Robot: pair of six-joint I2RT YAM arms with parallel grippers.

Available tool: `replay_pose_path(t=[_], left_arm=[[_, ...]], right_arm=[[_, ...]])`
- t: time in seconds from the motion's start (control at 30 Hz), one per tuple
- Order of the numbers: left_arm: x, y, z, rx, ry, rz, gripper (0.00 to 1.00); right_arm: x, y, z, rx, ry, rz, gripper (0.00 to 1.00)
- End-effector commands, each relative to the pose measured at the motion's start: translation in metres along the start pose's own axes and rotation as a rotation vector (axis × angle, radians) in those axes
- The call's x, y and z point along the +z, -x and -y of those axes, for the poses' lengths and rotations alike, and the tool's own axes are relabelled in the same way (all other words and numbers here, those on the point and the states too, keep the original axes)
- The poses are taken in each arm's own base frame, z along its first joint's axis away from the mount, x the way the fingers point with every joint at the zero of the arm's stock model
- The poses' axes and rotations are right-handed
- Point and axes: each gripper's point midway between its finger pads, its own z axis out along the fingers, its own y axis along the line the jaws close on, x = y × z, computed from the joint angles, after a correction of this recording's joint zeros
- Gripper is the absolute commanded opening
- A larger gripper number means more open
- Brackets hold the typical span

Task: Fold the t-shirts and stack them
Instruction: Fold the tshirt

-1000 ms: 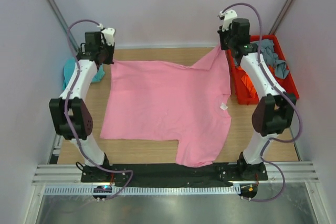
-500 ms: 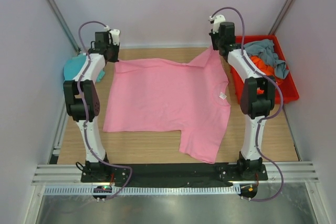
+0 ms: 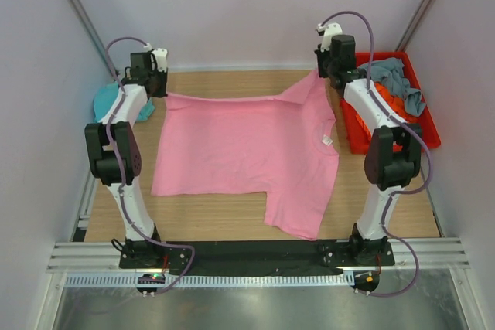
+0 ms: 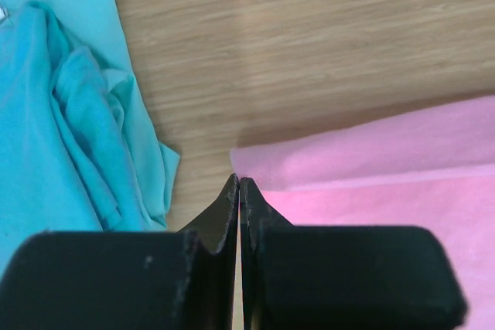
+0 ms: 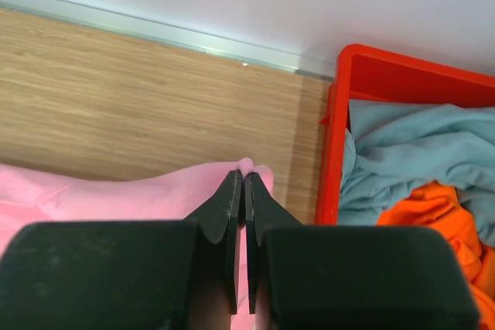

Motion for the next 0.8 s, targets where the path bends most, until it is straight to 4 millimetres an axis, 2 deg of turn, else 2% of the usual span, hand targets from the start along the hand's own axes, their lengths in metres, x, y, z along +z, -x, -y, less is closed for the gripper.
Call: replay_pose_path(t=[0.0,0.03,0.1,0.13,0.17,0.2,0.27,0.3,0.37,0.4,0.47,0.5,0.57,0.67,0.77], left_arm=[[-0.035,0.028,0.003,0.015,-0.017,0.104,0.0],[-0.036,0.025,0.003,0.015,-0.014,0.104,0.0],[-0.04,0.018,0.006,0.019,-0.021,0.094,0.0],[-0.042,0.016,0.007,0.02,-0.024,0.092,0.0],[-0.042,0.009,0.008,0.019,-0.03,0.079,0.0],[-0.047,0.01,0.01,0.021,-0.033,0.086,0.0],[-0.049,0.002,0.013,0.017,-0.046,0.076,0.0],[-0.054,0.004,0.012,0.02,-0.043,0.085,0.0],[-0.054,-0.002,0.014,0.02,-0.043,0.077,0.0],[-0.056,-0.003,0.013,0.022,-0.042,0.075,0.0],[-0.058,-0.01,0.015,0.021,-0.045,0.067,0.0],[-0.058,-0.012,0.015,0.019,-0.043,0.066,0.0],[-0.059,-0.019,0.016,0.017,-0.039,0.059,0.0],[-0.059,-0.025,0.014,0.01,-0.036,0.057,0.0],[-0.06,-0.031,0.014,0.004,-0.038,0.049,0.0]], right_arm=[[-0.038,0.024,0.001,0.036,0.0,0.073,0.01],[-0.049,0.029,0.002,0.04,0.0,0.089,0.01],[-0.054,0.016,0.0,0.045,0.008,0.061,0.01],[-0.063,0.02,0.001,0.052,0.007,0.073,0.01],[-0.067,0.017,-0.001,0.055,0.013,0.065,0.01],[-0.07,0.007,-0.002,0.057,0.015,0.045,0.01],[-0.084,0.007,-0.003,0.07,0.022,0.055,0.01],[-0.085,-0.005,-0.006,0.075,0.028,0.032,0.01],[-0.096,-0.007,-0.005,0.088,0.026,0.035,0.01],[-0.097,-0.017,-0.007,0.087,0.03,0.016,0.01],[-0.103,-0.02,-0.008,0.091,0.03,0.018,0.01],[-0.104,-0.029,-0.008,0.092,0.028,0.003,0.01],[-0.107,-0.035,-0.009,0.094,0.028,-0.005,0.01],[-0.113,-0.042,-0.01,0.105,0.03,-0.016,0.01],[-0.119,-0.04,-0.011,0.118,0.036,-0.008,0.01]])
